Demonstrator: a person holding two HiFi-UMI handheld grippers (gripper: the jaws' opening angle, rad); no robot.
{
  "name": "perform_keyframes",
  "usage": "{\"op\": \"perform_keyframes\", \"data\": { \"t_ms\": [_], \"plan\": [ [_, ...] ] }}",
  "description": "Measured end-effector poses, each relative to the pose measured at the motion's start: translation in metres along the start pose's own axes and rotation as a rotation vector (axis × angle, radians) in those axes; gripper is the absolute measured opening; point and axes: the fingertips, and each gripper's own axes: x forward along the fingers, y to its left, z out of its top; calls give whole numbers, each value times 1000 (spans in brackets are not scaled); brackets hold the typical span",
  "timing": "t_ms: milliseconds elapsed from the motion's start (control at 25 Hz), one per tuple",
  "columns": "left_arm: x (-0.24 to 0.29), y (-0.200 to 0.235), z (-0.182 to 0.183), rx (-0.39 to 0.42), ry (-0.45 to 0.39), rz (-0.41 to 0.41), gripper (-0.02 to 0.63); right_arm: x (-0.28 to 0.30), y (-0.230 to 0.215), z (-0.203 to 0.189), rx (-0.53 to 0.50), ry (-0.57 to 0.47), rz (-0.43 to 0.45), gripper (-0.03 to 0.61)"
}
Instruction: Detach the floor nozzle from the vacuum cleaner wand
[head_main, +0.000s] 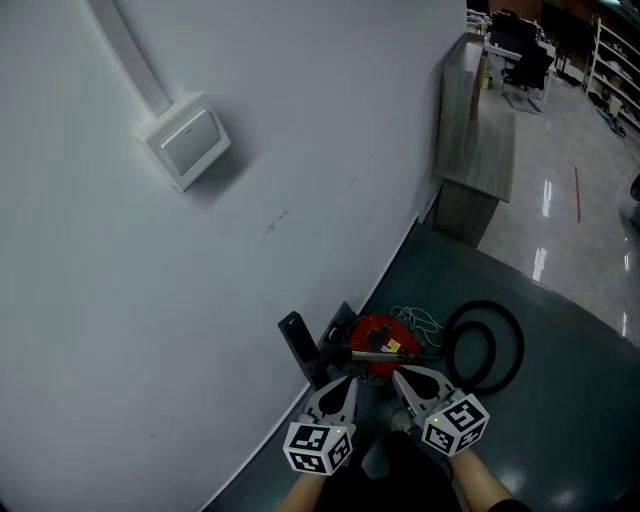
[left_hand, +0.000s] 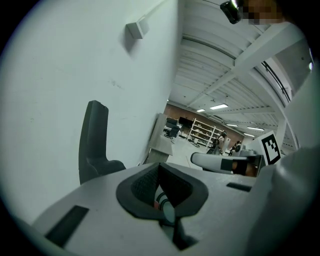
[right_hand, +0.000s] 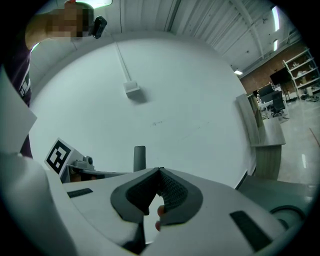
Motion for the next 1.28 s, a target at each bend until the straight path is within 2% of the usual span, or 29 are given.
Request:
{"op": "perform_keyframes", "data": {
  "t_ms": [240,400,640,920,1040,1280],
  "plan": [
    [6,20,-12,-126,-53,123,4,15,-10,-13,-29,53,51,17],
    [10,32,-21,-225,-89,151,5,27,-14,-25,-78,75,68,17],
    [26,45,-37,-382,-142,183,11,48,-19,-55,-218,133,120,20],
    [51,64,-50,-456,-184,238,192,79,-34,-96,-432,223,192,30],
    [60,71,-49,-497,-221,266,244,92,-38,-113,-501,258,220,100],
    [71,87,-47,-568,-284,389,263,112,-41,-141,-611,304,245,155]
  ]
}}
